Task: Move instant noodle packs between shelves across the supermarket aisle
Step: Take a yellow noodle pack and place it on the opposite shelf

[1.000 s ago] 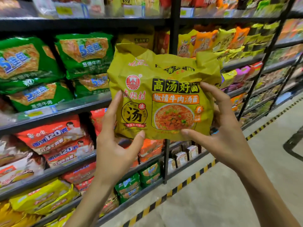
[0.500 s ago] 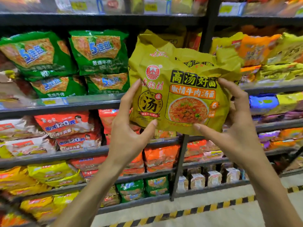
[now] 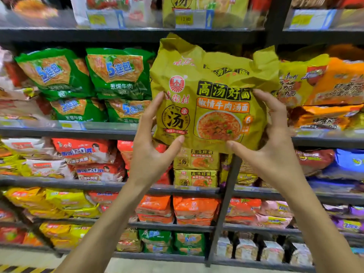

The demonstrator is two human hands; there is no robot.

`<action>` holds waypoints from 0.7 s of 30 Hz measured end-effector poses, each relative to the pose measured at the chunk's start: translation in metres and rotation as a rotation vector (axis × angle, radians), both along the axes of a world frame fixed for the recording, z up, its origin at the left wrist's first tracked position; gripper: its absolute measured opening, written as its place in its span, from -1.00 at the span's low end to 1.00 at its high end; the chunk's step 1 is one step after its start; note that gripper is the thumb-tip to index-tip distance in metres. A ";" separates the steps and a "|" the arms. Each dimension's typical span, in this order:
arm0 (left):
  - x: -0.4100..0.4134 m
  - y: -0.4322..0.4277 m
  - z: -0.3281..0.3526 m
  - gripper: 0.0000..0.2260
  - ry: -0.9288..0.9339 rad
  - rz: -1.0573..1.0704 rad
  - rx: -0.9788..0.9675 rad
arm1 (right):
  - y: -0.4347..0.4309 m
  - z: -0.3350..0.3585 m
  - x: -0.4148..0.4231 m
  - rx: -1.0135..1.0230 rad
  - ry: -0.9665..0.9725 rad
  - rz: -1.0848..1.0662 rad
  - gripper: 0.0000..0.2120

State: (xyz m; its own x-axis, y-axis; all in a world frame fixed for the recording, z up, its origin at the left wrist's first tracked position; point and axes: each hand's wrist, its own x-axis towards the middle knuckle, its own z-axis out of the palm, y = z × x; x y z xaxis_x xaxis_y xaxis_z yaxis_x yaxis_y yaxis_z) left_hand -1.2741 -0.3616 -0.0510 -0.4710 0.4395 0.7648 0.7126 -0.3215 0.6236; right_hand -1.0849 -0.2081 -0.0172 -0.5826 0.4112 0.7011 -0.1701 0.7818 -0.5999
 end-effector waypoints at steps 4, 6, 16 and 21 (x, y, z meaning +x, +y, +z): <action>-0.032 0.032 0.008 -0.24 0.020 -0.006 0.028 | 0.031 0.010 -0.029 0.031 0.022 0.022 -0.10; -0.047 0.046 0.009 -0.24 0.039 -0.001 0.056 | 0.043 0.014 -0.044 0.053 0.027 0.016 -0.10; -0.114 0.102 0.006 -0.25 0.030 -0.050 0.117 | 0.090 0.020 -0.102 0.210 0.081 -0.126 -0.11; -0.131 0.123 -0.007 -0.24 0.039 -0.093 0.139 | 0.102 0.008 -0.114 0.237 0.129 -0.208 -0.08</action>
State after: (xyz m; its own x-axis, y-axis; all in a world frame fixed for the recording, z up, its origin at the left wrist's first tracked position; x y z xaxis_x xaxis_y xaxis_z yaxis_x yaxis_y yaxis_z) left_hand -1.4047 -0.2382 -0.0584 -0.4018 0.3686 0.8382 0.6983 -0.4688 0.5409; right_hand -1.1988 -0.1060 -0.0087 -0.4035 0.3286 0.8539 -0.0546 0.9230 -0.3809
